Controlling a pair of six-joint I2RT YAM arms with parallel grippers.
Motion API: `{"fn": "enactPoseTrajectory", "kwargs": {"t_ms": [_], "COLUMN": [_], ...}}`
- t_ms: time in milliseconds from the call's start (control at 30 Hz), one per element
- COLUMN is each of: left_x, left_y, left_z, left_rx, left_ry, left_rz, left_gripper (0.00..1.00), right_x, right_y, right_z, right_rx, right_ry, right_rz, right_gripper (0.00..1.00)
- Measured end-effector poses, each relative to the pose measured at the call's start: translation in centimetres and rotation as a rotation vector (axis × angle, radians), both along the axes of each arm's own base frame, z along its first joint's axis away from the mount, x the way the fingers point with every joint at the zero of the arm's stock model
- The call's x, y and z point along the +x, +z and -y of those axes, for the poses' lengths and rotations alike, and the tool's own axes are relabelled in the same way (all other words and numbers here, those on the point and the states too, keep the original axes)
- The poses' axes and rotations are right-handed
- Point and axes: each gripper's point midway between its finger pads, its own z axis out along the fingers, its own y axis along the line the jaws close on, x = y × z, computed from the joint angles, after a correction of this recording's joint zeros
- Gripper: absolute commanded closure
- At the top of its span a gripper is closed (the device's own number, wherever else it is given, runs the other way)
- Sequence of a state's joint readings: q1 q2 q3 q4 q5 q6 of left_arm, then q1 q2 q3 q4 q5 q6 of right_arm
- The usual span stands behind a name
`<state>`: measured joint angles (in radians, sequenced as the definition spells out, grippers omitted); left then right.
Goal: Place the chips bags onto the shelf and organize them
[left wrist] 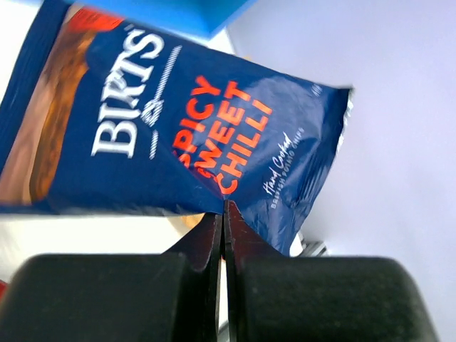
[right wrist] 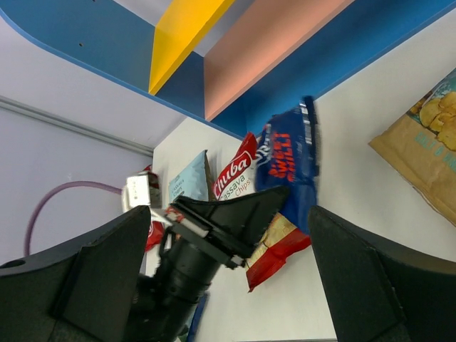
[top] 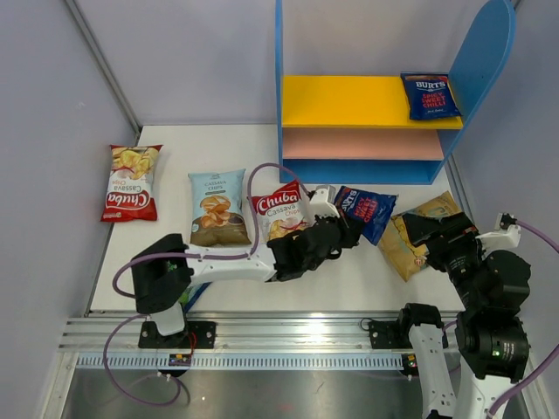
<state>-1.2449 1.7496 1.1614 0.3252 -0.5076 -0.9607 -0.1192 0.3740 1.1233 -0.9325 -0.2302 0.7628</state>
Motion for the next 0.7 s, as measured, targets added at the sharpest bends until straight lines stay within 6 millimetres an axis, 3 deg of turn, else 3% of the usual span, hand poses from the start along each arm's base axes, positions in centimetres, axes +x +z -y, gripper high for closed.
{"fn": "enactPoseTrajectory", "kwargs": {"t_ms": [67,267,467,700], "left_x": [0.1,-0.6,-1.0,-1.4], "left_y": [1.8,4.6,7.3,8.2], "left_z": [-1.1,-5.3,-7.1,-7.4], "left_rx": [-0.010,-0.014,-0.031,0.007], "left_ry": [0.003,0.001,-0.004,-0.023], "left_rz": [0.059,0.202,0.287,0.296], "left_gripper": [1.00,1.00,1.00,1.00], "right_x": [0.1,1.9,4.8,6.8], "right_y": [-0.3,-2.5,-6.3,-5.4], "right_z": [-0.2,-2.7,-5.8,-6.8], "right_rx": [0.004,0.095,0.252,0.254], "right_ry": [0.015,0.158,0.363,0.474], "right_rz": [-0.010,-0.070,-0.152,-0.116], "right_gripper": [0.00,0.02,0.05,0.09]}}
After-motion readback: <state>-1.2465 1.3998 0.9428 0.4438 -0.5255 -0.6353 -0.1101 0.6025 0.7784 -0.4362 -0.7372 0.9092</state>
